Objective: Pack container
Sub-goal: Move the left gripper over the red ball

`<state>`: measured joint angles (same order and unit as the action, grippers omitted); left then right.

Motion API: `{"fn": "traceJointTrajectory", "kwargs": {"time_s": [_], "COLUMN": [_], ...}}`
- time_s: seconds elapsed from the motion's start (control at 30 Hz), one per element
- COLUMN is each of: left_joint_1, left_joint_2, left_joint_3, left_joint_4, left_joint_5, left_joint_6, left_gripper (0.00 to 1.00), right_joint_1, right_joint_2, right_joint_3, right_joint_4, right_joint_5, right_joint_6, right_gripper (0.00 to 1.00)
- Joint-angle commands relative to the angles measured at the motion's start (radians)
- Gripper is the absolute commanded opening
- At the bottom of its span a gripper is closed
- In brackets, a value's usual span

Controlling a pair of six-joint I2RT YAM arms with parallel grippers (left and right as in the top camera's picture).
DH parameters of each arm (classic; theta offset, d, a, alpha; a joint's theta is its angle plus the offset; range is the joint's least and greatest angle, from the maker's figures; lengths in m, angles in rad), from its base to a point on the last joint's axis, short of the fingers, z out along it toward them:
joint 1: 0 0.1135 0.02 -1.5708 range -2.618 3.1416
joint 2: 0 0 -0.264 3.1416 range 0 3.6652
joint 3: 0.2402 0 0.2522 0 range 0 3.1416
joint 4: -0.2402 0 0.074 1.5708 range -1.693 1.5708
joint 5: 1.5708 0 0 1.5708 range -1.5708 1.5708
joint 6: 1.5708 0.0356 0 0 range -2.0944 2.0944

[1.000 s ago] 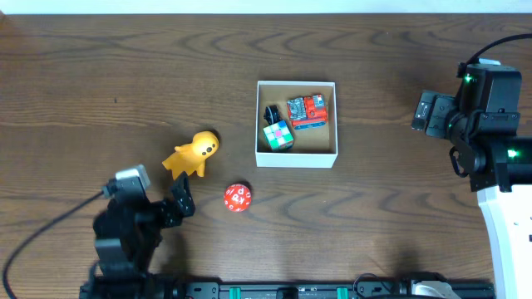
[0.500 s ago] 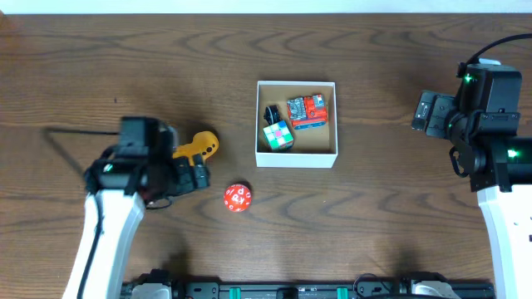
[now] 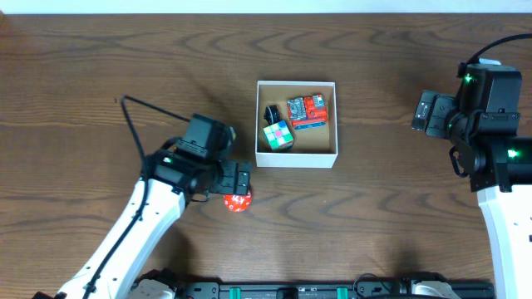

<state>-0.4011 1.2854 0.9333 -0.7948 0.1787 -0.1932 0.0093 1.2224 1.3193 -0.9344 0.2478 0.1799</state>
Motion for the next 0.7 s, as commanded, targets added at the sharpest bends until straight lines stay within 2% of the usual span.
{"fn": "traceJointTrajectory", "kwargs": {"time_s": [0.0,0.37,0.67], "left_joint_1": [-0.032,-0.037,-0.037], "left_joint_2": [0.011,0.126,0.267], "left_joint_3": [-0.039,-0.119,-0.12], "left_joint_4": [0.025,0.128,0.148], "left_joint_5": [-0.068,-0.067,-0.067], "left_joint_6": [0.013,0.013,0.013], "left_gripper": [0.99,1.0,0.92], "right_joint_1": [-0.008,-0.008,-0.008], "right_joint_2": [0.002,0.002,0.002], "right_joint_3": [0.01,0.01,0.01], "right_joint_4": [-0.002,-0.002,-0.002], "right_joint_5": [0.01,0.01,0.01], "right_joint_6": [0.014,0.014,0.014], "right_gripper": [0.99,0.99,0.99]}}
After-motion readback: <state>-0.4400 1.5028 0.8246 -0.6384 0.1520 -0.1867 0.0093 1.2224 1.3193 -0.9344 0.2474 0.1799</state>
